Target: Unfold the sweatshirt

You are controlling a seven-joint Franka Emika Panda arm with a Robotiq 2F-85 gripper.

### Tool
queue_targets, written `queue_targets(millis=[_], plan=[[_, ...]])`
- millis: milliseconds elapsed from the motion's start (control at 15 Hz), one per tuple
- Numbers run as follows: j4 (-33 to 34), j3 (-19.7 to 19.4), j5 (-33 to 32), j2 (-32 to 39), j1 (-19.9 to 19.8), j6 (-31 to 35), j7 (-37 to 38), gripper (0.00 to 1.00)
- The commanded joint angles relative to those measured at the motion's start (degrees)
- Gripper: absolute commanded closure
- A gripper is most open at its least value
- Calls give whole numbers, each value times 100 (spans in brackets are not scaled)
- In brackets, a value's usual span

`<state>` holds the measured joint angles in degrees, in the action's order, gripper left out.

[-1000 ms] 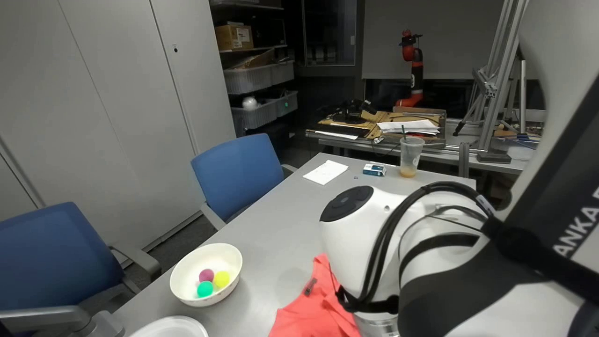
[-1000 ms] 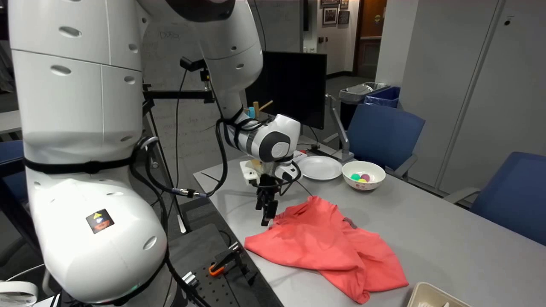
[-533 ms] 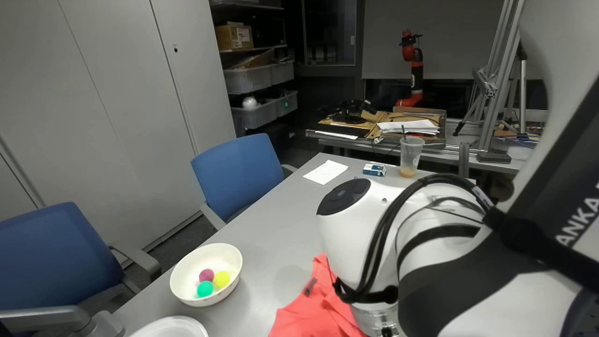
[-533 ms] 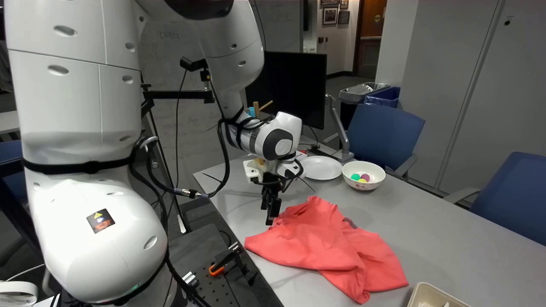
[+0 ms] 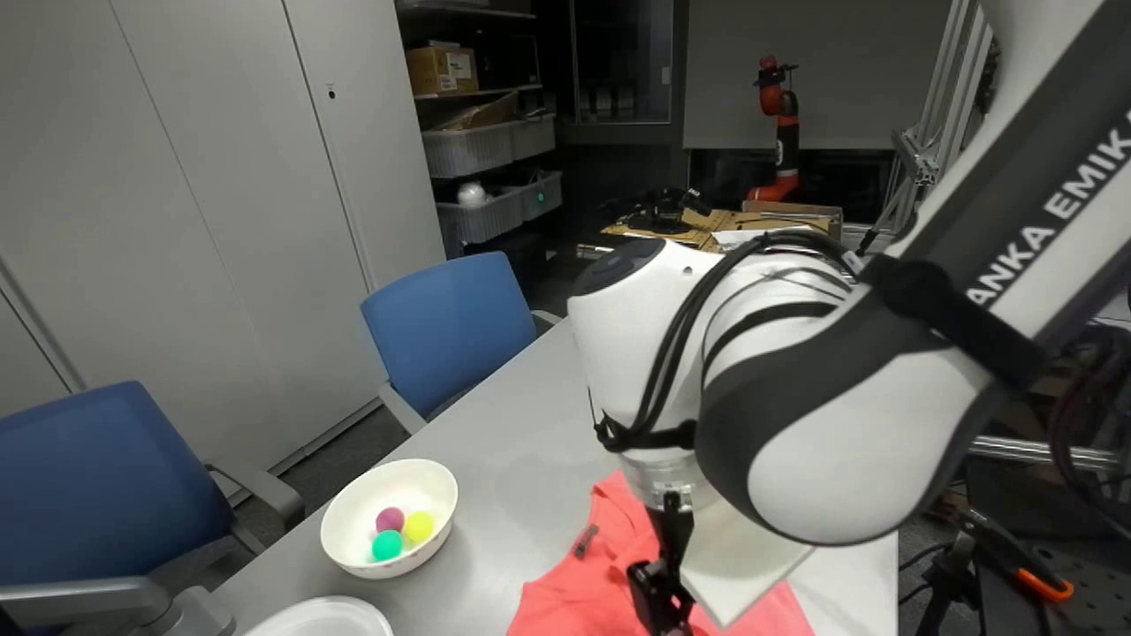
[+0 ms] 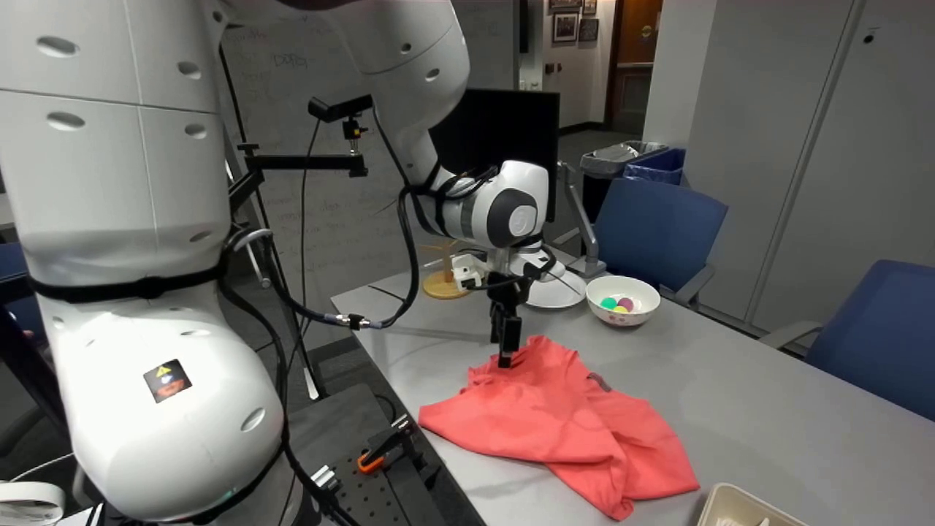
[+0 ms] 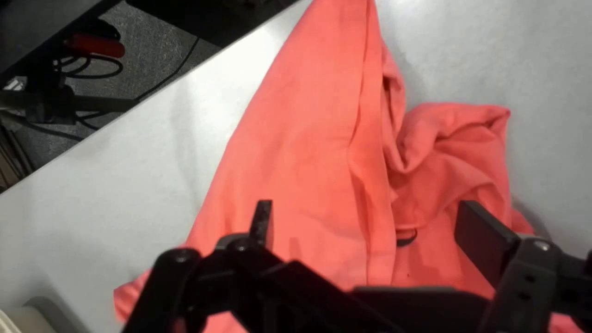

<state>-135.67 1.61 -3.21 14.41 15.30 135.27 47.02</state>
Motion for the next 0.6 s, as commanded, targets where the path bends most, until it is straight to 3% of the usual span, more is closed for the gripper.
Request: queue_targets(millis=[0, 533], plan=[[555, -163, -436, 271, -113, -57, 410, 0], [1490, -335, -497, 1221, -165, 195, 589, 1]])
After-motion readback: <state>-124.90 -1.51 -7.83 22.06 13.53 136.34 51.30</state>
